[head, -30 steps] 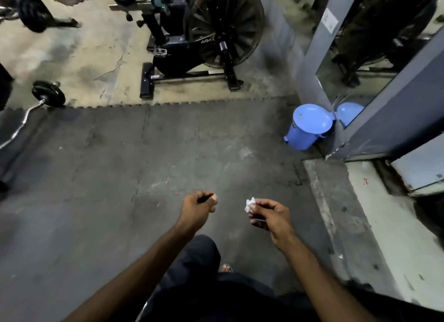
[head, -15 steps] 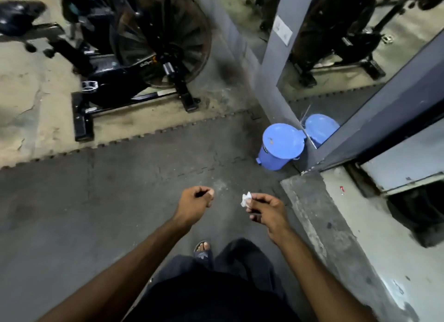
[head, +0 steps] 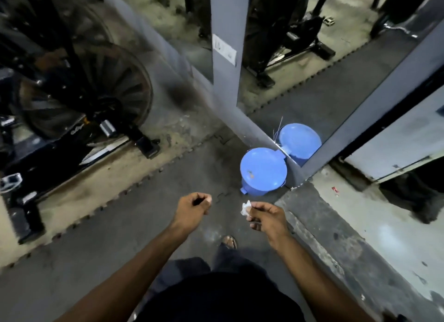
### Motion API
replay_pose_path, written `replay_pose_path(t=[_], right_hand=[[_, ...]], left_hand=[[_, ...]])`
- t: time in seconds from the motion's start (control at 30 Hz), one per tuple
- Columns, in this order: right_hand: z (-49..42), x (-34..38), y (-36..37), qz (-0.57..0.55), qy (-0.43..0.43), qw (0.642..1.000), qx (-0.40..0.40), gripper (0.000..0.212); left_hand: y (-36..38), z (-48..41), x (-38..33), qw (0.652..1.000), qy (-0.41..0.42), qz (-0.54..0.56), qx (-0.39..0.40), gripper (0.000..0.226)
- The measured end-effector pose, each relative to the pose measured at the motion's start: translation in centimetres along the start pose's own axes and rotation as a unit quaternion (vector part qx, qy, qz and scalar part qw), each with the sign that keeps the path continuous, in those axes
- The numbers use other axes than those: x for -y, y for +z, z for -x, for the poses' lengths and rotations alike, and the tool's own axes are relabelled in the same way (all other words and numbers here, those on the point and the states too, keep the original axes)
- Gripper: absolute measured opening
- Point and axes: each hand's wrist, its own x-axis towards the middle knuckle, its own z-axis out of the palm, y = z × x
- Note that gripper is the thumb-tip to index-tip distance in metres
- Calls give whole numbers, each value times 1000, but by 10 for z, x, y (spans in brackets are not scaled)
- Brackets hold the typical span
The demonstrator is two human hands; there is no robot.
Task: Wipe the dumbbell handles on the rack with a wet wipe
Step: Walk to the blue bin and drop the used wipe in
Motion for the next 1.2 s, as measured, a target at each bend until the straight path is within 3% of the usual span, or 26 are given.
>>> replay_pose_path(t=[0.13, 0.3, 0.63, 0.87, 1.2], right_hand=[[-43, 44, 14, -18, -9, 998, -55, 9], [-90, 88, 25, -79, -26, 988, -132, 9], [-139, 140, 64, -154, -43, 953, -259, 6], [-153, 147, 75, -194, -32, 932, -305, 11], [-169, 163, 73, -209, -47, 931, -297, 7]], left_hand=[[10, -68, -45, 1000, 11, -21, 14, 9], [32, -153, -89, 993, 15, -55, 105, 7], [42, -283, -153, 938, 67, -164, 298, 8], [51, -319, -167, 931, 62, -158, 322, 7], [63, -334, -180, 934, 70, -149, 317, 8]])
